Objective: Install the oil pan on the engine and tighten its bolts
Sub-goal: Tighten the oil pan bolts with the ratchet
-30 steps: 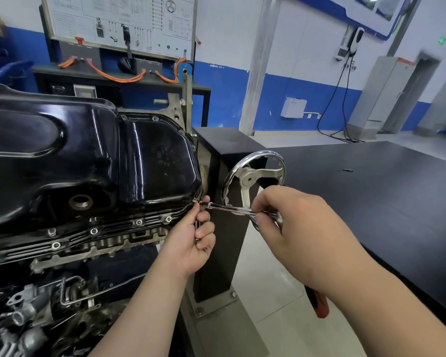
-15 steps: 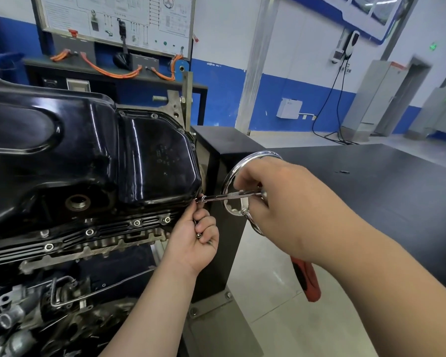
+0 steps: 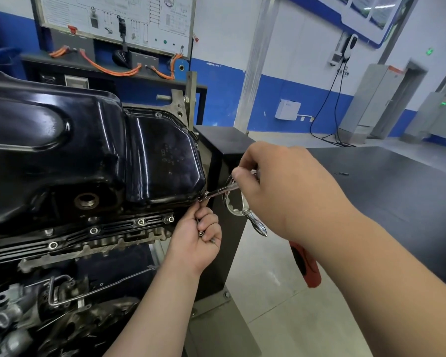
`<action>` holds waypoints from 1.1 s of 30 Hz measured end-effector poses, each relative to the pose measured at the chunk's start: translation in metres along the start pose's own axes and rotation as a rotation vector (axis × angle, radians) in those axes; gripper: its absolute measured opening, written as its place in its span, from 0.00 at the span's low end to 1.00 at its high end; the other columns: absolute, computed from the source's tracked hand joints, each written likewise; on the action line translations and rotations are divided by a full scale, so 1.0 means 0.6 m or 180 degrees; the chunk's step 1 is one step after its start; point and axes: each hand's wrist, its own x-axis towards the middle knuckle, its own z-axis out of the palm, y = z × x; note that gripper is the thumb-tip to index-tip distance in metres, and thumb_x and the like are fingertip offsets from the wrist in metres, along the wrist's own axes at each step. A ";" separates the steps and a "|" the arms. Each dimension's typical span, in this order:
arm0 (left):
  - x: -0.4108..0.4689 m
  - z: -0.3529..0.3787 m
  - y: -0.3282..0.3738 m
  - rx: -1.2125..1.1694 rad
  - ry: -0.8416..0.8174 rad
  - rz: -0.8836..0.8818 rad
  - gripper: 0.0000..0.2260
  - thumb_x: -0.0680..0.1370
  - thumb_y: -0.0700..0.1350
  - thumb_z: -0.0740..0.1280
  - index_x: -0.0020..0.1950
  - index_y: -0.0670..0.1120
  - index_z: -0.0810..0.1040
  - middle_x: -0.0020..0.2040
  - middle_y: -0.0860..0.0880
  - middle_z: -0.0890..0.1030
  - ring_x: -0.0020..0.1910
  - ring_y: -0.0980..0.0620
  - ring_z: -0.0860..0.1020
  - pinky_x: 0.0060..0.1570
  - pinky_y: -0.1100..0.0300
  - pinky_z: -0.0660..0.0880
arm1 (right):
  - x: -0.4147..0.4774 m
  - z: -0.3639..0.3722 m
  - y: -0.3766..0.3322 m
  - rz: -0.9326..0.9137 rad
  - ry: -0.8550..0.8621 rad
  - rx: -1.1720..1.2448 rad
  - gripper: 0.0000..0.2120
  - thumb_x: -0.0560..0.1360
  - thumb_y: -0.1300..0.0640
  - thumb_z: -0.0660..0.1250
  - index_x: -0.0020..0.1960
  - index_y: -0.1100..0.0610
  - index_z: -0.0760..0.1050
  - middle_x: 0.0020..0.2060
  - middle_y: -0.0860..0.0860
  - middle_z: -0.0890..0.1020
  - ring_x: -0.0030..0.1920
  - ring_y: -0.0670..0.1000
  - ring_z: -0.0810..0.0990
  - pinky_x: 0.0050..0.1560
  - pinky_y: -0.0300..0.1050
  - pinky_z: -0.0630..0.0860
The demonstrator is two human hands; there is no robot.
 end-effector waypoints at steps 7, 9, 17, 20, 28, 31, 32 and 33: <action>-0.002 -0.002 -0.001 -0.0067 0.0001 -0.0013 0.11 0.80 0.48 0.59 0.41 0.45 0.73 0.27 0.55 0.65 0.18 0.59 0.62 0.14 0.68 0.55 | -0.004 -0.008 -0.008 -0.0166 -0.0204 -0.0028 0.11 0.77 0.54 0.61 0.59 0.48 0.70 0.48 0.47 0.79 0.45 0.49 0.74 0.42 0.44 0.73; -0.002 -0.002 0.000 -0.0048 -0.0009 -0.0011 0.11 0.80 0.49 0.60 0.42 0.45 0.74 0.27 0.54 0.65 0.18 0.59 0.62 0.14 0.68 0.56 | -0.001 -0.002 -0.009 -0.0033 0.0034 -0.0090 0.09 0.79 0.50 0.57 0.57 0.48 0.72 0.44 0.48 0.79 0.42 0.51 0.73 0.35 0.43 0.69; 0.000 -0.003 0.001 -0.0021 0.0017 -0.0027 0.12 0.80 0.49 0.59 0.42 0.45 0.74 0.26 0.55 0.65 0.17 0.59 0.62 0.13 0.68 0.56 | -0.004 -0.014 -0.012 -0.0184 -0.0390 0.0160 0.13 0.74 0.57 0.64 0.57 0.48 0.68 0.50 0.47 0.76 0.45 0.49 0.74 0.42 0.42 0.72; -0.001 -0.004 0.001 -0.0026 0.0004 -0.0041 0.11 0.80 0.49 0.59 0.43 0.44 0.75 0.26 0.54 0.64 0.17 0.59 0.62 0.13 0.68 0.55 | -0.002 -0.008 -0.012 -0.0130 -0.0172 -0.0054 0.09 0.76 0.54 0.62 0.57 0.49 0.70 0.45 0.48 0.78 0.43 0.50 0.74 0.38 0.44 0.71; -0.001 -0.005 0.004 -0.0034 0.0008 -0.0089 0.12 0.81 0.49 0.59 0.43 0.44 0.75 0.27 0.55 0.64 0.18 0.60 0.62 0.13 0.67 0.56 | -0.004 -0.009 -0.006 -0.0097 -0.0324 0.0155 0.14 0.75 0.53 0.63 0.60 0.46 0.68 0.53 0.45 0.76 0.48 0.48 0.74 0.44 0.42 0.71; -0.001 -0.005 0.005 -0.0042 0.0003 -0.0095 0.12 0.80 0.48 0.59 0.42 0.44 0.75 0.27 0.55 0.64 0.18 0.59 0.62 0.13 0.68 0.55 | -0.002 -0.009 -0.009 -0.0144 -0.0361 0.0121 0.15 0.75 0.56 0.62 0.60 0.45 0.68 0.49 0.45 0.78 0.46 0.48 0.75 0.45 0.46 0.75; -0.001 -0.005 0.005 -0.0026 -0.0007 -0.0094 0.11 0.80 0.48 0.59 0.43 0.44 0.75 0.27 0.55 0.64 0.18 0.59 0.62 0.13 0.68 0.55 | 0.000 -0.006 -0.009 -0.0119 -0.0237 0.0037 0.12 0.76 0.54 0.61 0.59 0.45 0.69 0.47 0.46 0.78 0.44 0.49 0.74 0.42 0.46 0.75; -0.002 -0.005 0.006 -0.0012 -0.0009 -0.0093 0.11 0.80 0.48 0.59 0.44 0.44 0.75 0.27 0.55 0.64 0.18 0.60 0.62 0.13 0.68 0.55 | 0.002 -0.002 -0.008 -0.0055 -0.0094 -0.0026 0.10 0.78 0.52 0.59 0.59 0.46 0.70 0.45 0.46 0.79 0.42 0.49 0.73 0.40 0.45 0.73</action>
